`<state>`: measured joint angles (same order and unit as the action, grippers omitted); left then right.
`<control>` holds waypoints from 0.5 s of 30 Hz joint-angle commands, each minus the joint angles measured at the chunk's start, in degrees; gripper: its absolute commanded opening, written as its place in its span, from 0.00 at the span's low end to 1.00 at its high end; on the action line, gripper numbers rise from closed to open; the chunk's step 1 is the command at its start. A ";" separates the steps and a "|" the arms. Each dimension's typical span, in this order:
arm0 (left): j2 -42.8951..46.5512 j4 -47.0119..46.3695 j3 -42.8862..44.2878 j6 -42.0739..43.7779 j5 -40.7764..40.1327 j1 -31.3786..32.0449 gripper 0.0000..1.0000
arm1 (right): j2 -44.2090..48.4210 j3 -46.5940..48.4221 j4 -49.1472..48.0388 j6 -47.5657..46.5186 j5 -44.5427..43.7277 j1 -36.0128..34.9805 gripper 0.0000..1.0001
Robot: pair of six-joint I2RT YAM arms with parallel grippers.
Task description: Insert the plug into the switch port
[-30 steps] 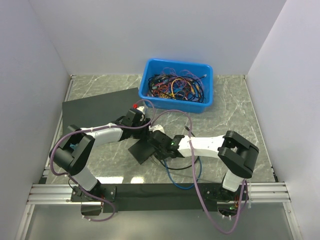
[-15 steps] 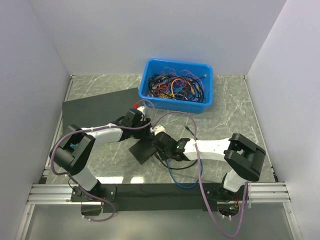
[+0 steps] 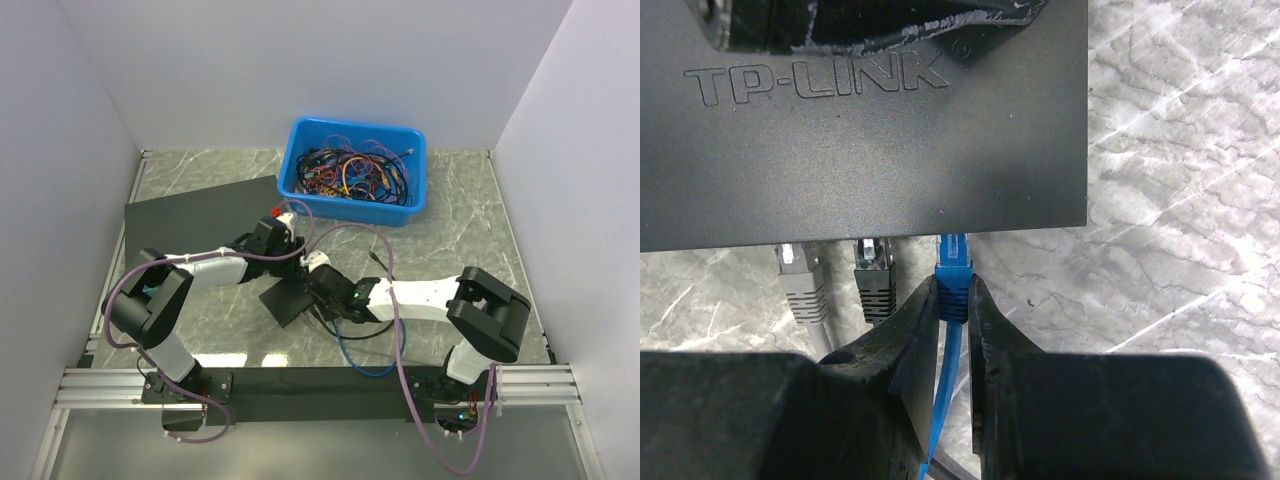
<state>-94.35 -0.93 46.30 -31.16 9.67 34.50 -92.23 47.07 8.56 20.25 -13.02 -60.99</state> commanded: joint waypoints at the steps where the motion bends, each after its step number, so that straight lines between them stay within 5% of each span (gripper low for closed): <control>1: -3.65 4.01 -1.13 1.62 3.07 2.68 0.57 | 0.47 0.66 -12.77 -0.65 -1.13 -0.09 0.00; 15: -4.62 3.66 -1.13 1.54 4.39 4.52 0.56 | 1.17 0.21 -16.02 -2.14 -2.10 0.08 0.00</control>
<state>-94.74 -1.43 46.61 -30.59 9.69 34.98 -92.20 45.98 6.72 19.25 -13.30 -60.99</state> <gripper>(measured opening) 0.565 0.199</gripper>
